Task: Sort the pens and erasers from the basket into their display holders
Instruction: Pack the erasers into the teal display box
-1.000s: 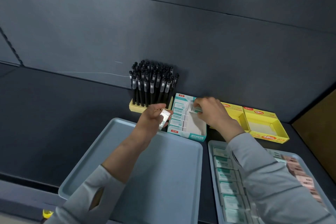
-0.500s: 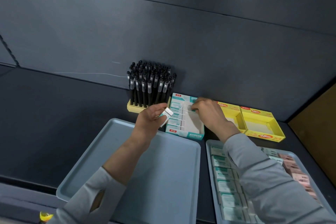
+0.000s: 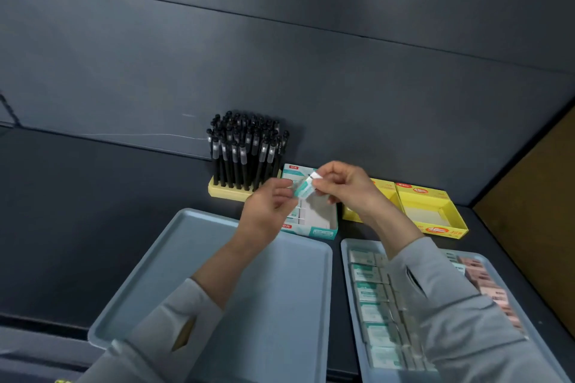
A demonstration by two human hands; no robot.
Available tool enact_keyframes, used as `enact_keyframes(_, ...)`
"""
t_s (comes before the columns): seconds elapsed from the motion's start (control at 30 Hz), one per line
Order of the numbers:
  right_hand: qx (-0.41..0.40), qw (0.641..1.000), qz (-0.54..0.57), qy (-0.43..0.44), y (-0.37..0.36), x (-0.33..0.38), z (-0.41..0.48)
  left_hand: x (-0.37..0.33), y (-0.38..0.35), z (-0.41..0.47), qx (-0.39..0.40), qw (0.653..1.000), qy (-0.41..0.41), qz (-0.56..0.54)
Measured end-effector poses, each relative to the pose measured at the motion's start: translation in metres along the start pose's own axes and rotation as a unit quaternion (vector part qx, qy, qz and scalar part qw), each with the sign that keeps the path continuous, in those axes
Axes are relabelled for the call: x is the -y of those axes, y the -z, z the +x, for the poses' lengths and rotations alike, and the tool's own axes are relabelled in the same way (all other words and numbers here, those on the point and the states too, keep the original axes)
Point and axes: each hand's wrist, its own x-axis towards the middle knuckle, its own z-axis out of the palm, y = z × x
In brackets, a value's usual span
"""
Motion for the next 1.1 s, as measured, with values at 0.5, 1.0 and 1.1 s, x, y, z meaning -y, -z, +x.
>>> enact_keyframes(0.5,-0.031,0.862,-0.505,0.027,-0.017,-0.026,0.011,0.039,-0.009,0.002,0.049,0.861,-0.259,0.435)
enact_keyframes(1.0,0.015,0.853,-0.515,0.088,0.003,-0.016,0.019,0.038,-0.014,0.018,0.037,0.835,-0.258,0.485)
enact_keyframes(1.1,0.026,0.852,-0.512,0.109,-0.009,-0.022,0.023,0.042,-0.015,0.018,0.039,0.832,-0.269,0.483)
